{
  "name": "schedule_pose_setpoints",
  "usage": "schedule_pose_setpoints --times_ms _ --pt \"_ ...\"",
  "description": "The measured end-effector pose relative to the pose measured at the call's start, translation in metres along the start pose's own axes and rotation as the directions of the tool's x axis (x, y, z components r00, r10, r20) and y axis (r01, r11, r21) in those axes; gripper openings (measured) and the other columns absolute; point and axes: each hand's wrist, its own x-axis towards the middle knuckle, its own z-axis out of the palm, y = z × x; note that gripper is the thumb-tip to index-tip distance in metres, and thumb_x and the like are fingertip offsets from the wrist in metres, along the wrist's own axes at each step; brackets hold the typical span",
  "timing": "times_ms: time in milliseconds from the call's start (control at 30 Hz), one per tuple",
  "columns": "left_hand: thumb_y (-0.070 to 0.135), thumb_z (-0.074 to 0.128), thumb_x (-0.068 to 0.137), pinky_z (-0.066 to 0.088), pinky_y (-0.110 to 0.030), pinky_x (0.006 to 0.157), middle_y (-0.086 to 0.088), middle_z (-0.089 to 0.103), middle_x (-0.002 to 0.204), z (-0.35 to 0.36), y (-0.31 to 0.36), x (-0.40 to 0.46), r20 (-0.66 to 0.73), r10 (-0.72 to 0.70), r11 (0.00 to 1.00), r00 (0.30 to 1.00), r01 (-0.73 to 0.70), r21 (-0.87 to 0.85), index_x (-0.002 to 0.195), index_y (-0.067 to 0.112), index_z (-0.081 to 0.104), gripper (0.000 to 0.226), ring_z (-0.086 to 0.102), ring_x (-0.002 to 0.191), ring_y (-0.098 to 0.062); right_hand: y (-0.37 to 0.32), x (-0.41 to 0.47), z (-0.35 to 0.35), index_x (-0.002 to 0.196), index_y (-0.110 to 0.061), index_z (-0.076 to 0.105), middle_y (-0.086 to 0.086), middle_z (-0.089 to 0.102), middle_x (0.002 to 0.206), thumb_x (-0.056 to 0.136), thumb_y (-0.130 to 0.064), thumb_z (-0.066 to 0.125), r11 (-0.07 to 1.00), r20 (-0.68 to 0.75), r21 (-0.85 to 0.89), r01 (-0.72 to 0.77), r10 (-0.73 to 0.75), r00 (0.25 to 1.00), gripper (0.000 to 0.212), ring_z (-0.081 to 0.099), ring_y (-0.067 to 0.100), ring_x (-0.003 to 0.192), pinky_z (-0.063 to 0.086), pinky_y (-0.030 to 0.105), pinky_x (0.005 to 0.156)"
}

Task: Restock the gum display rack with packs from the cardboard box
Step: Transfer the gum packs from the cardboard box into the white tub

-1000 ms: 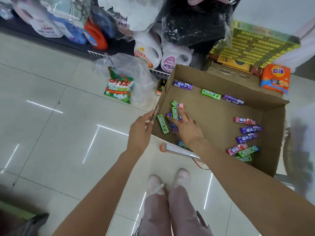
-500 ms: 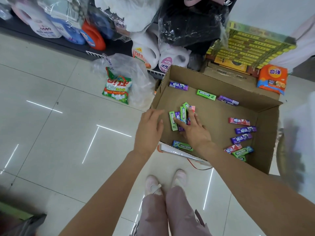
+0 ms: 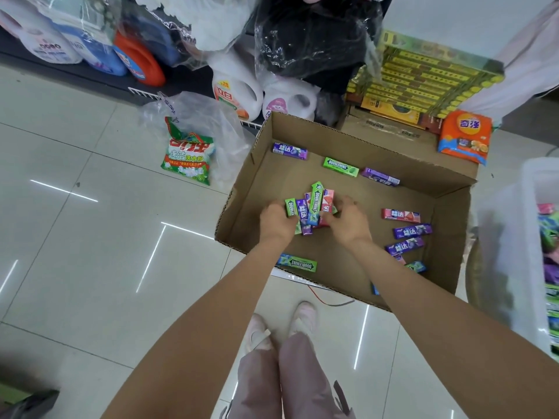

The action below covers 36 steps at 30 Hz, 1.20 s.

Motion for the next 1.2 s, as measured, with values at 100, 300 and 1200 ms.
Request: schedule_pose_setpoints --times_ms 100,300,1200 --pt "0.008 0.064 0.086 0.047 -0.034 0.091 -0.013 0.066 0.113 0.004 0.003 -0.001 -0.002 -0.066 0.991 0.998 0.065 -0.119 0.113 0.002 0.063 0.028 0.062 0.105 -0.025 -0.006 0.004 0.002 0.121 -0.005 0.055 0.014 0.062 0.116 0.086 -0.021 0.066 1.000 0.028 0.001 -0.013 0.013 1.000 0.040 0.054 0.031 0.110 0.041 0.030 0.083" --pt "0.005 0.065 0.084 0.047 -0.032 0.094 -0.011 0.068 0.110 0.010 0.001 0.001 -0.009 -0.122 0.972 0.992 0.118 -0.205 0.113 0.004 0.065 0.029 0.062 0.104 -0.022 -0.004 0.010 0.004 0.114 -0.001 0.055 0.016 0.062 0.115 0.082 -0.028 0.070 0.992 0.062 -0.084 -0.089 0.094 0.994 0.044 0.051 0.032 0.112 0.040 0.033 0.083" --pt "0.015 0.067 0.085 0.050 -0.032 0.093 -0.005 0.069 0.109 0.018 0.007 -0.003 -0.014 -0.134 0.977 0.991 0.130 -0.171 0.113 0.009 0.066 0.029 0.064 0.099 -0.018 0.004 0.003 -0.008 0.106 -0.006 0.067 0.010 0.069 0.105 0.081 -0.022 0.071 0.988 0.194 0.091 -0.121 0.101 0.976 0.029 0.055 0.015 0.080 0.036 0.017 0.052"
